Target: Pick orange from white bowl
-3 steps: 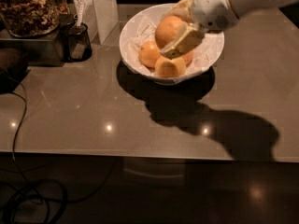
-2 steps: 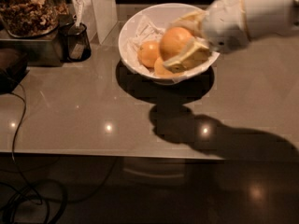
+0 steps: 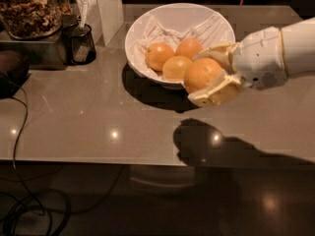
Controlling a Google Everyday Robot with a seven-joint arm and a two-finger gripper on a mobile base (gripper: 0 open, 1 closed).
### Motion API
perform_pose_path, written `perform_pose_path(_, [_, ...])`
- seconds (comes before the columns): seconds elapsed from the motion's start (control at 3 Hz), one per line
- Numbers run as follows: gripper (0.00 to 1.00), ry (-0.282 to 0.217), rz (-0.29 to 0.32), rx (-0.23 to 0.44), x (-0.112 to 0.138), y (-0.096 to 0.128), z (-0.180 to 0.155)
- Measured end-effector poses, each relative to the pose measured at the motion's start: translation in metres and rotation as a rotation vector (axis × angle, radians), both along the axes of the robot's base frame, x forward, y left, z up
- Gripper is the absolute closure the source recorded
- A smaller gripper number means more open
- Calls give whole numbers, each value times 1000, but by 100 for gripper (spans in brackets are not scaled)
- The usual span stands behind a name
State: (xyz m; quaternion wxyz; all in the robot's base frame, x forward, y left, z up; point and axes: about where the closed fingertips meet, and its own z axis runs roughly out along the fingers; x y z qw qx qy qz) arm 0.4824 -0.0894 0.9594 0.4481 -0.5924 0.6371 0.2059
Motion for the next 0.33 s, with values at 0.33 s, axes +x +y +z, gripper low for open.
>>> perform_pose_path(0.33, [100,9,-8,1,-4,-4,-4])
